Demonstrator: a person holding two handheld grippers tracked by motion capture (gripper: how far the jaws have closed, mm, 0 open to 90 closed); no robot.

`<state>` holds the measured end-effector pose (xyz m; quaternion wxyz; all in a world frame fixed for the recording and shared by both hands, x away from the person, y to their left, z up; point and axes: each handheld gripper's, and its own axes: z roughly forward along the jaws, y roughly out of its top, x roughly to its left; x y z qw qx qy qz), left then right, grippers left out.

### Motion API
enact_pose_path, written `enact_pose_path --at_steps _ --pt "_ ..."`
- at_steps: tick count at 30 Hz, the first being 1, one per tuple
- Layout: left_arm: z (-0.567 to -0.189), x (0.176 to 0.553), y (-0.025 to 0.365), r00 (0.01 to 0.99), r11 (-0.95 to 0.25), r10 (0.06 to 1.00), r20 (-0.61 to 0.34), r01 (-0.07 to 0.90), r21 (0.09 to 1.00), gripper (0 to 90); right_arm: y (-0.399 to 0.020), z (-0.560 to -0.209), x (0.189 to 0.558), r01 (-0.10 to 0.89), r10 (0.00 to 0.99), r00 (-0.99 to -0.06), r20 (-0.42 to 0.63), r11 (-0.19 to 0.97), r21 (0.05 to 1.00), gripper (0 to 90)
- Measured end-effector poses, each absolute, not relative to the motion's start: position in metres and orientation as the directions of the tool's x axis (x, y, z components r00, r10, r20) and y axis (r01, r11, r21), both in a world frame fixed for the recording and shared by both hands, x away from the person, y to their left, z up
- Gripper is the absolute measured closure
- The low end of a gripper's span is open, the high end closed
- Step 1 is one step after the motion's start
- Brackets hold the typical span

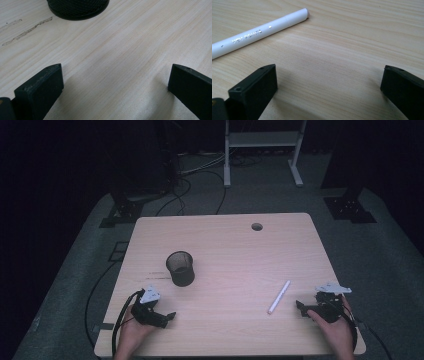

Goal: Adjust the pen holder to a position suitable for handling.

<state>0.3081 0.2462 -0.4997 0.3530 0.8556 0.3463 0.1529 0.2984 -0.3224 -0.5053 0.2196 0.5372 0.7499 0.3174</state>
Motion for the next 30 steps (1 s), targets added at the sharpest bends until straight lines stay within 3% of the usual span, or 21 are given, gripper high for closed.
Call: enact_pose_path --at_steps 30 --pt "-0.477 0.322 0.247 0.676 -0.432 0.737 0.007 0.463 0.774 0.0 -0.322 -0.505 0.298 0.666 0.945 -0.327 0.011 0.222 0.712 0.1"
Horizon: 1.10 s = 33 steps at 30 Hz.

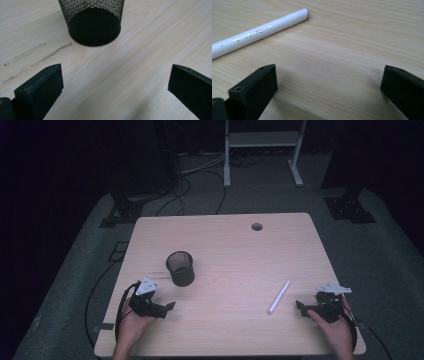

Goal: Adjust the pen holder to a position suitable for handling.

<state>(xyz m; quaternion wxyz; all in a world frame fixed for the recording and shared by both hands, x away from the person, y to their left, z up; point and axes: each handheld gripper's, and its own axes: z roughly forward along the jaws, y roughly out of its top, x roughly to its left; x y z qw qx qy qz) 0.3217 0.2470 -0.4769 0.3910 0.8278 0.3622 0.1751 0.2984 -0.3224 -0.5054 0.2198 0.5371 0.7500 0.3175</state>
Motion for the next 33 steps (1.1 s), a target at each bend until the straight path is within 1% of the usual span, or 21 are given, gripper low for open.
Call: enact_pose_path --at_steps 33 --pt "-0.470 0.363 0.234 0.670 -0.382 0.742 0.011 0.410 0.828 0.0 -0.322 -0.505 0.298 0.666 0.945 -0.327 0.011 0.222 0.712 0.1"
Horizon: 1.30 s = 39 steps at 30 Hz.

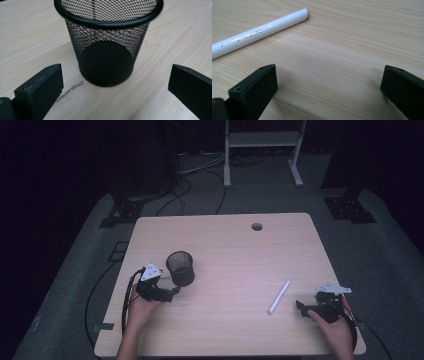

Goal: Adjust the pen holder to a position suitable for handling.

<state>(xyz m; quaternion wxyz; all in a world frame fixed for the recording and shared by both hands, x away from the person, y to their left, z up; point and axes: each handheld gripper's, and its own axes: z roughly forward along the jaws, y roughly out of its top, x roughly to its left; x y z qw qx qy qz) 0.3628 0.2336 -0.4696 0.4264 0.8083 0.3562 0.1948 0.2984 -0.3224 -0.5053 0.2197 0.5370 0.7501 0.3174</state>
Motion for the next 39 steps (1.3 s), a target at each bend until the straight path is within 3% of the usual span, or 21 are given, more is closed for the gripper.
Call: enact_pose_path --at_steps 39 --pt "-0.477 0.398 0.207 0.683 -0.325 0.730 0.012 0.332 0.885 0.0 -0.322 -0.505 0.298 0.666 0.945 -0.326 0.012 0.221 0.712 0.1"
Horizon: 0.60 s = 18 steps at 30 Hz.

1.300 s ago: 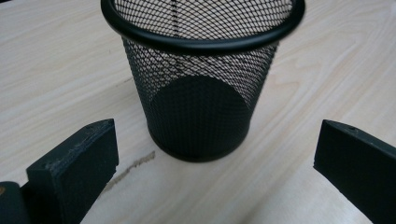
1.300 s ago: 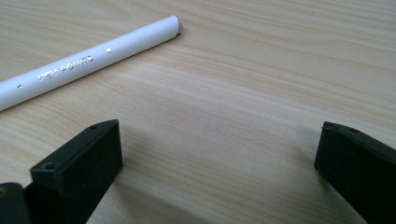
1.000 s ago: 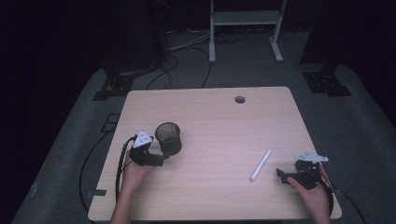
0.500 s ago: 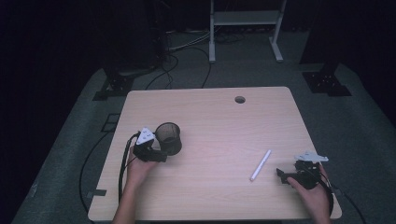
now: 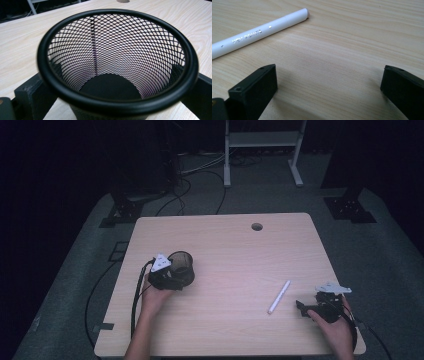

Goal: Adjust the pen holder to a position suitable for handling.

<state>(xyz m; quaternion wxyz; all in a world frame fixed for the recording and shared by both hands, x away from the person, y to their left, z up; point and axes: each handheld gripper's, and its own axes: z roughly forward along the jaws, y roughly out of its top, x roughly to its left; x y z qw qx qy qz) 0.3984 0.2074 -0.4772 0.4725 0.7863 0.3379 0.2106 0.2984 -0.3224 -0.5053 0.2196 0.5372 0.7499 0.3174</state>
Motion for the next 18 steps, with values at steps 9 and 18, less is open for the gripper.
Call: enact_pose_path --at_steps 9,18 --pt "-0.4764 0.3985 0.2091 0.682 -0.310 0.731 0.009 0.321 0.895 4.0 -0.3224 -0.5053 0.2984 0.666 0.945 -0.326 0.012 0.221 0.712 0.1" --pt "-0.4771 0.3974 0.2111 0.683 -0.302 0.731 0.010 0.309 0.902 9.3 -0.3224 -0.5053 0.2984 0.666 0.945 -0.326 0.012 0.221 0.712 0.1"
